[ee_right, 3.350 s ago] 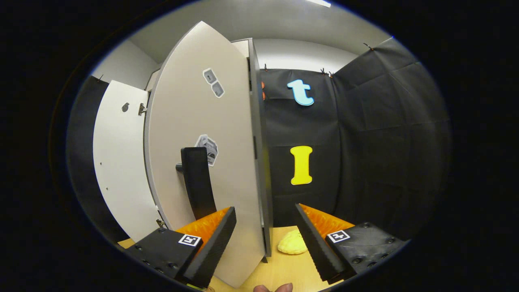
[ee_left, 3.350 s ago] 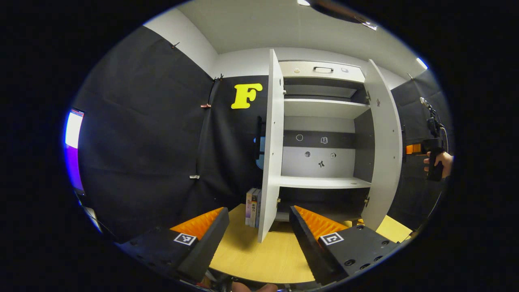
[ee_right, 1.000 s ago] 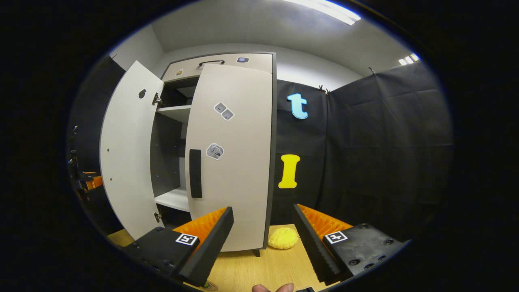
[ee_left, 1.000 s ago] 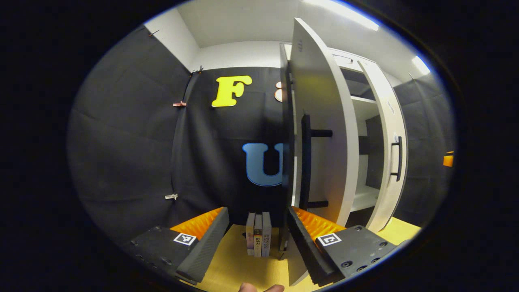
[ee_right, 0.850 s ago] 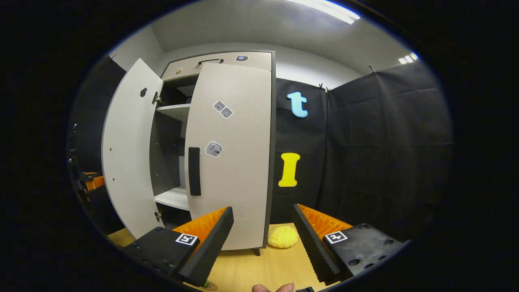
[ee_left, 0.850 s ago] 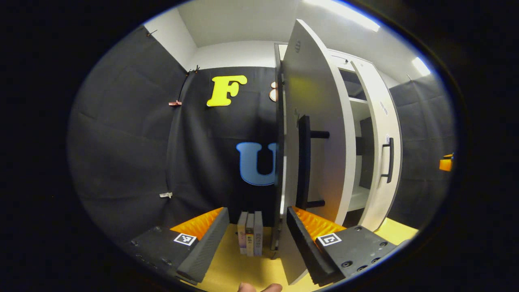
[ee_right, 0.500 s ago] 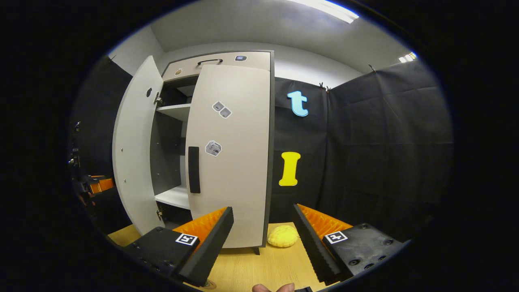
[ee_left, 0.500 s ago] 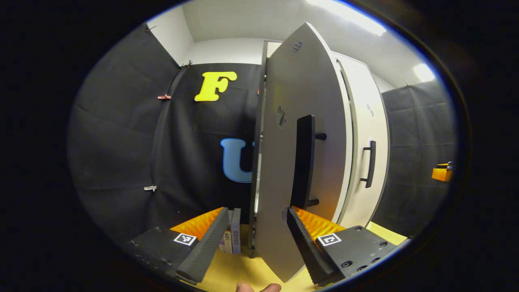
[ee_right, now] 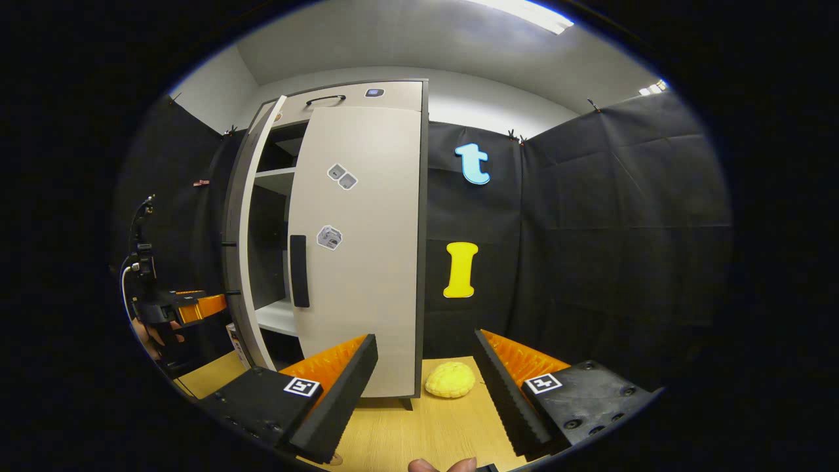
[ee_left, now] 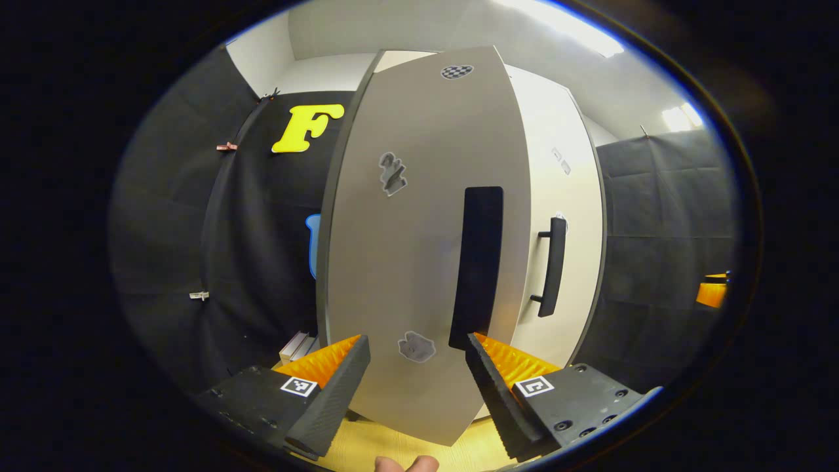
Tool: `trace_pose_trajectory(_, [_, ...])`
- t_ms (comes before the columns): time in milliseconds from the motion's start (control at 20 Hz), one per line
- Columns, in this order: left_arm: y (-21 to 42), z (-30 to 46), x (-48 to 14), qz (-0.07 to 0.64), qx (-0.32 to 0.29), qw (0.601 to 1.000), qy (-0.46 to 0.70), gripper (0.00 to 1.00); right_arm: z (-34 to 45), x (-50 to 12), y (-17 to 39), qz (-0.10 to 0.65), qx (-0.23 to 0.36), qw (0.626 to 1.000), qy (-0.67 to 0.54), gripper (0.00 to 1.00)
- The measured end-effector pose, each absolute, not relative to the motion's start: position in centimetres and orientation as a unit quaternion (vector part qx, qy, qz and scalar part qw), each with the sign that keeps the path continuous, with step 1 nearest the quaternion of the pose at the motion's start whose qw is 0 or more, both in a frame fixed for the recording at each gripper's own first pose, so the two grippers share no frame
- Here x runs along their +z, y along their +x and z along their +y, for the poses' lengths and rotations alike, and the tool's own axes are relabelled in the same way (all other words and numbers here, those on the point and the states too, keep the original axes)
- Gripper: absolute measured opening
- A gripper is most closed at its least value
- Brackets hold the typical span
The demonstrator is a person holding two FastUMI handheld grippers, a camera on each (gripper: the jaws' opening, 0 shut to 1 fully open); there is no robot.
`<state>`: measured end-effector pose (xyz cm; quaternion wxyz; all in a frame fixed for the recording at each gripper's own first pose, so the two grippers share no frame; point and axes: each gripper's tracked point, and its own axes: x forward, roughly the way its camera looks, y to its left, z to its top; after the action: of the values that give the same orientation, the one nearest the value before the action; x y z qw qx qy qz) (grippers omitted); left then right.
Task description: Grasp the bottle in the cabinet with the left hand and place it on the coaster, then close the right door with the right hand and the left door with the left hand.
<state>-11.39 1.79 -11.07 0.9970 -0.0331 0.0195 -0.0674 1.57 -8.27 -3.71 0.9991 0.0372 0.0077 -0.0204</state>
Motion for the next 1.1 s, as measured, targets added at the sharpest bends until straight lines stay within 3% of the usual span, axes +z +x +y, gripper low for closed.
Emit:
trace_pose_trajectory(200, [-10.9,1.8,-11.1,0.022,-0.053,0.998,-0.033,0.94,-10.0,-3.9,1.8,0.009,-0.029,0.998,0.046,0.97])
trace_pose_trajectory(250, [-10.9,1.7,-11.1,0.022,-0.049,0.998,-0.038,0.90,-10.3,-3.9,1.9,0.008,-0.030,0.998,0.047,0.97])
trace_pose_trajectory(450, [-10.5,1.3,-11.1,0.024,-0.038,0.997,-0.055,0.97,-11.4,-4.1,2.0,0.009,-0.035,0.998,0.042,0.97])
trace_pose_trajectory(550, [-10.3,1.3,-11.0,0.022,-0.035,0.998,-0.050,0.90,-11.6,-4.1,2.2,0.009,-0.033,0.998,0.043,0.97])
trace_pose_trajectory(600, [-10.2,1.4,-11.0,0.021,-0.035,0.998,-0.047,0.94,-11.6,-4.2,2.3,0.010,-0.032,0.998,0.044,0.97])
trace_pose_trajectory(1100, [-10.5,1.7,-10.9,0.021,-0.034,0.999,-0.021,0.96,-10.7,-4.0,3.0,0.010,-0.021,0.999,0.050,0.97])
